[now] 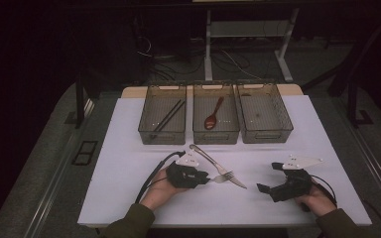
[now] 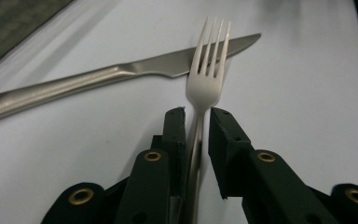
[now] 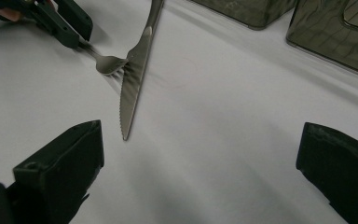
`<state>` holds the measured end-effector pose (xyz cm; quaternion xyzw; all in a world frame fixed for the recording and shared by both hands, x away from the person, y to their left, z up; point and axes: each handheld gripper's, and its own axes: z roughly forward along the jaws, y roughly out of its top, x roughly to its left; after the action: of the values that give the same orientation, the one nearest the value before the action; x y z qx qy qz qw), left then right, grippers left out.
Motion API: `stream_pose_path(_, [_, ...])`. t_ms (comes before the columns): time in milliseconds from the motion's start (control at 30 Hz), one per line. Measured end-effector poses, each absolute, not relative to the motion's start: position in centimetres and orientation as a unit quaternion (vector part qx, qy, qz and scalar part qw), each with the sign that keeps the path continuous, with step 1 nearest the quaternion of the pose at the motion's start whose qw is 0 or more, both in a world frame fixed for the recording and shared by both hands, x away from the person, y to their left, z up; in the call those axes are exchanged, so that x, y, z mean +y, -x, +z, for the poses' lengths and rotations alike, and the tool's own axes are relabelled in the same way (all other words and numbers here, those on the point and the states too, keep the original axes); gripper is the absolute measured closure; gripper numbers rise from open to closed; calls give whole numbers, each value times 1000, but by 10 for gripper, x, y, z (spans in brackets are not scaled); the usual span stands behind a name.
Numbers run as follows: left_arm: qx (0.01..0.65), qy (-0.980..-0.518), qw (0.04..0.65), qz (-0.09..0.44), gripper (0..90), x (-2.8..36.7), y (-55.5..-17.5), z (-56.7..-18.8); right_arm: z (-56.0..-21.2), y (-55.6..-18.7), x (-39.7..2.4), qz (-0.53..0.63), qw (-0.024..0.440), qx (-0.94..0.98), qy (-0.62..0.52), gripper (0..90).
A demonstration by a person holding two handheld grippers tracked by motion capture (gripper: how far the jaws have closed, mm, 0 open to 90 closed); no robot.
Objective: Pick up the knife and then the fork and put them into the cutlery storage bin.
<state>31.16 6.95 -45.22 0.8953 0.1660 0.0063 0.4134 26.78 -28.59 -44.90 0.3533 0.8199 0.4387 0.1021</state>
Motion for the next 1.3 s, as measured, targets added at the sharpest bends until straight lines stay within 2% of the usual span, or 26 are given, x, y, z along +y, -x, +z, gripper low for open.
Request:
stream_pose_path(267, [151, -897, 416, -1, 817, 69, -313, -456, -449, -268, -286, 438, 103, 820, -353, 2])
stream_pose_path(500, [157, -893, 422, -18, 842, 70, -315, -457, -449, -267, -286, 438, 102, 820, -353, 2])
stream_pose_path(733, [162, -890, 426, -13, 846, 70, -312, -454, -448, -267, -286, 442, 103, 818, -353, 2])
stream_pose_path(1067, [187, -860, 475, 14, 846, 82, -307, -430, -442, -266, -284, 456, 103, 811, -353, 2])
stream_pose_path(1300, [196, -846, 494, 43, 846, 83, -303, -416, -430, -269, -279, 477, 62, 805, -347, 2])
